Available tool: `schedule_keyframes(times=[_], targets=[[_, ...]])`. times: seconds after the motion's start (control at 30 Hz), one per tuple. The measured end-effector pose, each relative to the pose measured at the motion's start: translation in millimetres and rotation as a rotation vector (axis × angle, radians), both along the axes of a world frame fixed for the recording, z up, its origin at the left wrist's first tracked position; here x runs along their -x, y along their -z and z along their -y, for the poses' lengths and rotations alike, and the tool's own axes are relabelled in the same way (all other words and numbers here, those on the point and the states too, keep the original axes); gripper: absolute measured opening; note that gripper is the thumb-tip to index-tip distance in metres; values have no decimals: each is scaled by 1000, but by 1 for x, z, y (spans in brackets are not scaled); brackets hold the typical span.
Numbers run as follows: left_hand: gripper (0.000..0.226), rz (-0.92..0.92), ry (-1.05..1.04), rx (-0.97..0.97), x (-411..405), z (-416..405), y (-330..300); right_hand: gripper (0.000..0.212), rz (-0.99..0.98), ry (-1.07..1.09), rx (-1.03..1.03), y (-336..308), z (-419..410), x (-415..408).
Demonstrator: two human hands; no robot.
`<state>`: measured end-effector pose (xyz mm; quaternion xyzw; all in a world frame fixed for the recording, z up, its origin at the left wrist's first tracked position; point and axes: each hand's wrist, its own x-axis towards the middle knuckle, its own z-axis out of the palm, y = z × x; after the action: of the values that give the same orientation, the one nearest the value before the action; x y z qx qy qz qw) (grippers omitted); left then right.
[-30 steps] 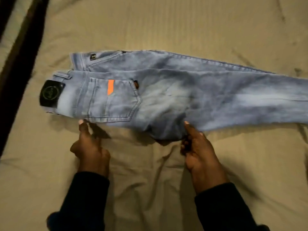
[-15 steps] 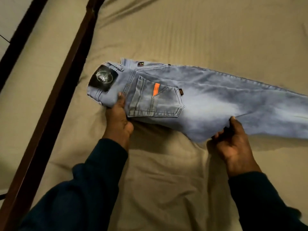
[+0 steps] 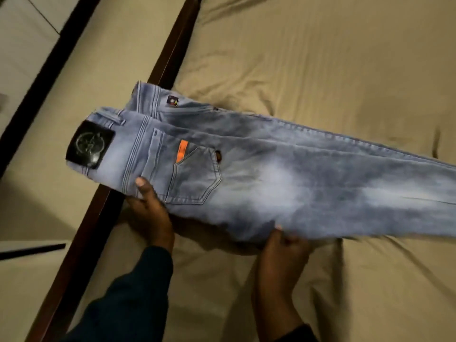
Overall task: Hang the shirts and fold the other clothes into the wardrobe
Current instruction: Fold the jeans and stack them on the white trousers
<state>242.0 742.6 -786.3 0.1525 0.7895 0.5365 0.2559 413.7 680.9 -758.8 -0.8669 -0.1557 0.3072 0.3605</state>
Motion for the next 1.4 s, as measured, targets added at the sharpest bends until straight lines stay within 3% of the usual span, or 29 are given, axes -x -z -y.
schedule_keyframes(times=[0.07,0.13,0.27,0.37,0.5,0.63,0.7,0.77,0.83,0.9,1.03,1.13,1.2,1.3,1.4], targets=[[55,-127,52,27,2,6,12,19,-32,-139,-248,-3,-19,5],[55,-120,82,3,6,5,23,23,-130,-294,-330,5,-39,9],[72,-65,92,67,20,1,35,17,-149,-564,-272,14,-77,22],[79,-9,97,53,24,2,37,2,-76,-749,-377,0,-114,35],[71,87,142,20,21,3,33,24,111,-1026,-452,-7,-174,70],[80,76,174,77,26,8,42,41,199,-1275,-361,0,-218,112],[71,109,190,69,25,8,38,40,196,-1393,-299,3,-225,121],[51,168,206,16,23,8,29,24,189,-1498,-311,-1,-226,124],[59,159,266,-15,23,9,25,15,223,-1445,-454,-14,-229,120],[93,96,343,-26,24,13,27,13,319,-1261,-593,-26,-245,115],[92,9,363,-5,20,14,32,33,639,-1202,-385,-31,-271,104],[110,14,333,-9,18,12,32,34,634,-1129,-480,-17,-235,88],[101,93,294,-8,14,11,25,27,612,-1111,-564,-2,-191,69],[67,289,224,-65,-9,8,4,30,635,-1182,-524,27,-142,43],[61,443,185,-103,-38,14,0,29,611,-1119,-537,36,-130,24]])
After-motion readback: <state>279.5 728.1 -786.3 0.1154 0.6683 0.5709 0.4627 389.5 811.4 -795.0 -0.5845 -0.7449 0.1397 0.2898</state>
